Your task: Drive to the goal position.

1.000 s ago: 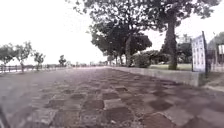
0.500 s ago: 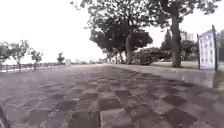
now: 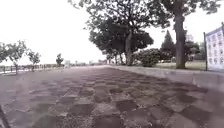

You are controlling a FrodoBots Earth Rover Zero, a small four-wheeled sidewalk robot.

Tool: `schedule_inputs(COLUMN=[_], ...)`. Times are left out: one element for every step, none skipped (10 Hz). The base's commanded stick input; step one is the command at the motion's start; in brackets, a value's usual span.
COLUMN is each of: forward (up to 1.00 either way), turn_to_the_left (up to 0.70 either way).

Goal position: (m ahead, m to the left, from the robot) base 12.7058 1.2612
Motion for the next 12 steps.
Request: schedule_inputs(forward=[1.0, 1.0, 1.0, 1.0, 1.0, 1.0, 1.0, 1.0, 1.0, 1.0, 1.0, 1.0], turn_to_the_left=[0.0, 0.0, 0.0, 0.0, 0.0, 0.0, 0.0, 0.0, 0.0, 0.0, 0.0, 0.0])
